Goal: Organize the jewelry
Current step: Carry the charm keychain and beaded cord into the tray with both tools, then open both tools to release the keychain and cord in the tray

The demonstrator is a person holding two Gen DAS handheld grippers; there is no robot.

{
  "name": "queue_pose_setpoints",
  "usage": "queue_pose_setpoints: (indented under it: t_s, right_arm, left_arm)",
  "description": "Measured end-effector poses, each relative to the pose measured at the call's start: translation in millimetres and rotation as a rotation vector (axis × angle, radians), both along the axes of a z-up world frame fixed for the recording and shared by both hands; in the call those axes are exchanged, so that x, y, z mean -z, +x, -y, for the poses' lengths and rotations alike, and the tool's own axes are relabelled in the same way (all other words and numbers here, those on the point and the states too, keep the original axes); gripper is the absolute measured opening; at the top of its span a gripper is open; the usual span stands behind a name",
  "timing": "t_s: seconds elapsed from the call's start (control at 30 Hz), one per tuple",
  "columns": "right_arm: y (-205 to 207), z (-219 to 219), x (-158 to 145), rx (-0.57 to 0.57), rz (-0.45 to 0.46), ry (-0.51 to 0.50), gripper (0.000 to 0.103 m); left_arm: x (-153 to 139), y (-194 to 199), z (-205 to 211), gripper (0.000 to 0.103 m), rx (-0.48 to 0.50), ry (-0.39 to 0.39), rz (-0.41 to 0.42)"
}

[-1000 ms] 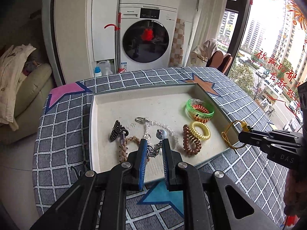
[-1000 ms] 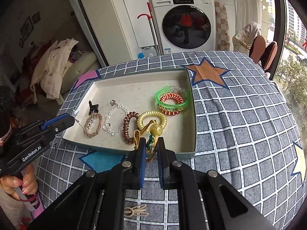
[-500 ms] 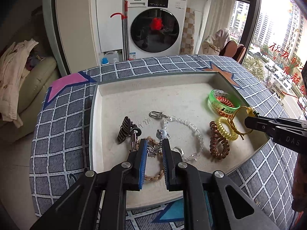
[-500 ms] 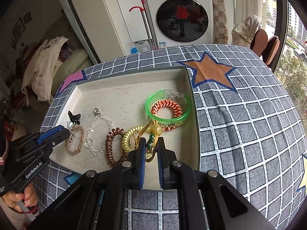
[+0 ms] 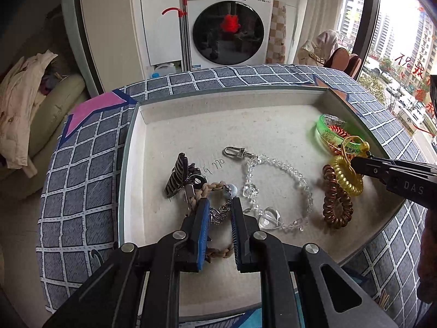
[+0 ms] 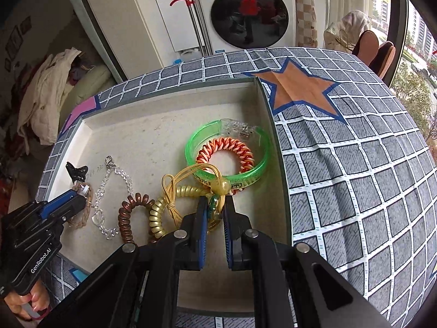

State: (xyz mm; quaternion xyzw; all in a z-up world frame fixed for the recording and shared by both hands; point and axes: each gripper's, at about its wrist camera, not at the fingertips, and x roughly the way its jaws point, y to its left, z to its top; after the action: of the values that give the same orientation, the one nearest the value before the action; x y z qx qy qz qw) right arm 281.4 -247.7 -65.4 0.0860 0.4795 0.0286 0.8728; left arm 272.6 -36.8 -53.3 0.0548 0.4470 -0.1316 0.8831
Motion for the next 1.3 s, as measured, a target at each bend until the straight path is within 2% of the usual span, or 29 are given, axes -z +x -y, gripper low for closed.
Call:
queue_pose_setpoints:
  t_s: [0.23,0.73,0.83,0.9,1.1,1.3]
  right_arm:
    - [1,-5,1,-0.013,0.004,-0.036,0.012]
    - [-7,-5,1,-0.015,-0.008,0.008,0.013]
    - [-10,-4,-1,-0.014,-0.009,0.024,0.022]
    - [-14,-4,-4,-0.013,0.000,0.032,0.043]
    - [-27,-6,-17,-0.022,0.032,0.036,0.047]
    - [-40,-11,-28,-0.038,0.059,0.033,0.052]
  left_arm:
    - [1,0,0,0.036,-0.005,0.006,0.003]
    - [-4,-6,0,0.036,-0.011,0.011,0.021]
    - [-9,-11,2,0.036,-0.012,0.044,0.049]
    - [-12,-14,2,0.036,-0.016,0.062,0.073]
    - [-20,-20,-4,0.036,-0.048,0.036,0.082]
    - [-27,-25,-6,0.036,-0.058,0.043,0.096]
